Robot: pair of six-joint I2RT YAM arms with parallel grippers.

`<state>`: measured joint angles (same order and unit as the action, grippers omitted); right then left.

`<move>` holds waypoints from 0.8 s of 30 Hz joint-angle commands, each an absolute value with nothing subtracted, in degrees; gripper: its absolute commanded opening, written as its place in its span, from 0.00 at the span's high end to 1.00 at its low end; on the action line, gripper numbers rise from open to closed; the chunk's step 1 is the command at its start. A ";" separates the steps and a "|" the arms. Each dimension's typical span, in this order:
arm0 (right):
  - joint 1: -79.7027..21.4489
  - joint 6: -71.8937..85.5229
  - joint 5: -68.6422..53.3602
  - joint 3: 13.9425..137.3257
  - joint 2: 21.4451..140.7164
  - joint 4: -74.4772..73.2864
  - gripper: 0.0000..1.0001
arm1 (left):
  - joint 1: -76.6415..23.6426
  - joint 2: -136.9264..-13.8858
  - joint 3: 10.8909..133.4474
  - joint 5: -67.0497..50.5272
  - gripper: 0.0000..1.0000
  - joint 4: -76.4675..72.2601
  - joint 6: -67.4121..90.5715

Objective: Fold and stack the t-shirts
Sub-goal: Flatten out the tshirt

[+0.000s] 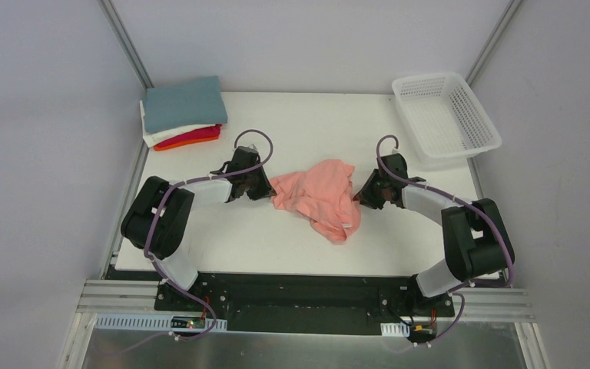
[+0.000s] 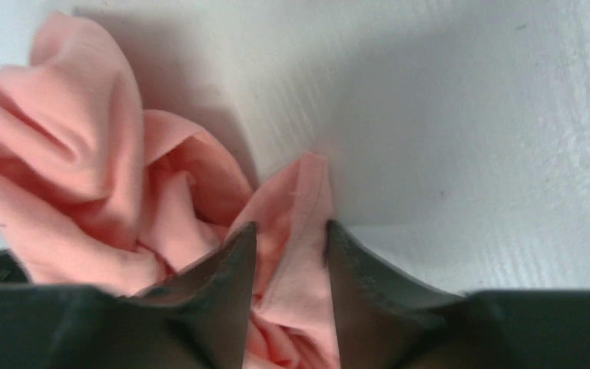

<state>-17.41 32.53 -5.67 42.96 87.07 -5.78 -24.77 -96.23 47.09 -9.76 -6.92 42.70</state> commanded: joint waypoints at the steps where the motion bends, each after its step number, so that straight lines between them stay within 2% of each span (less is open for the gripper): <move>1: -17.83 33.53 -6.74 42.86 88.48 -5.42 0.92 | -24.97 -95.19 46.56 -5.40 1.00 -3.93 41.27; 2: -17.79 33.38 -5.39 43.04 87.57 -6.01 1.00 | -24.86 -94.42 46.96 -4.25 1.00 -3.00 40.86; 9: -17.23 24.44 13.26 52.39 72.66 -14.91 1.00 | -23.39 -78.70 52.19 9.20 1.00 3.72 34.40; 16: -16.68 12.46 23.99 64.20 56.70 -16.34 1.00 | -23.29 -59.66 60.65 25.13 1.00 8.70 26.22; 24: -16.48 3.27 31.22 76.43 47.20 -17.14 1.00 | -23.29 -45.98 71.57 30.12 1.00 10.57 15.87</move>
